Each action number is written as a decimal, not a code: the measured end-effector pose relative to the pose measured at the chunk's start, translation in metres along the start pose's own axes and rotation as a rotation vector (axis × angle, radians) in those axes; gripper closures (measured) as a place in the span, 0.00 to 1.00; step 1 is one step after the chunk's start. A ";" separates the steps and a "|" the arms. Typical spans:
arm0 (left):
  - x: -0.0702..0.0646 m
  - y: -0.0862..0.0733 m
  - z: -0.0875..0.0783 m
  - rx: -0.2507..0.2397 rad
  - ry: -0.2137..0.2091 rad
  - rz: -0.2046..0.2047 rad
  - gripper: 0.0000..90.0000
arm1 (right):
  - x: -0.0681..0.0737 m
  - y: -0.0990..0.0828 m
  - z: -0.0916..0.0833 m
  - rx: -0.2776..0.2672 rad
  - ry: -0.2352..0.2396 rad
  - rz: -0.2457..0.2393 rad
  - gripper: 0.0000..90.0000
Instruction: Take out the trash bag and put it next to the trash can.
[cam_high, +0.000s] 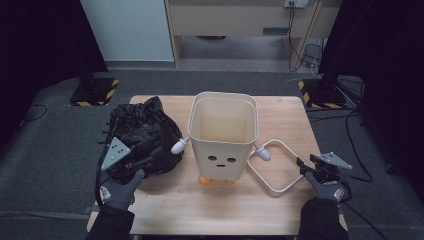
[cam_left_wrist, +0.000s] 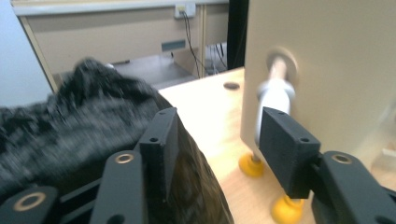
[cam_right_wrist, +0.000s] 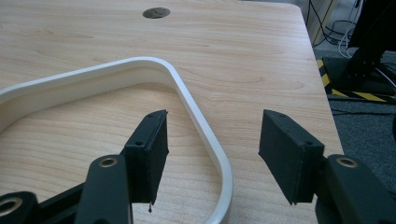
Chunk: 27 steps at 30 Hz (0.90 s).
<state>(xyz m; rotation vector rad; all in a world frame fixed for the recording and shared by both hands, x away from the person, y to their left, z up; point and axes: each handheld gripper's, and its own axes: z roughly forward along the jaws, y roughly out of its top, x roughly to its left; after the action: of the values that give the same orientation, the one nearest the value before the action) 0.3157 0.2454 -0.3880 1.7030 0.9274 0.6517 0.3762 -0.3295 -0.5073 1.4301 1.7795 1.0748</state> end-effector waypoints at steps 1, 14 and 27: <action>-0.002 -0.003 0.000 0.012 -0.002 0.003 0.50 | 0.000 0.000 0.000 0.001 -0.002 -0.003 0.47; -0.016 -0.045 0.009 0.147 -0.023 0.013 0.42 | -0.001 0.000 0.000 0.000 -0.003 -0.004 0.47; -0.020 -0.085 0.026 0.300 -0.029 0.013 0.36 | 0.000 -0.001 0.000 0.015 0.003 -0.008 0.47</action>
<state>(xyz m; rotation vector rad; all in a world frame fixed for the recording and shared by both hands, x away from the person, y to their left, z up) 0.3026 0.2288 -0.4768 1.9792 1.0333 0.5131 0.3755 -0.3301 -0.5081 1.4304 1.7971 1.0621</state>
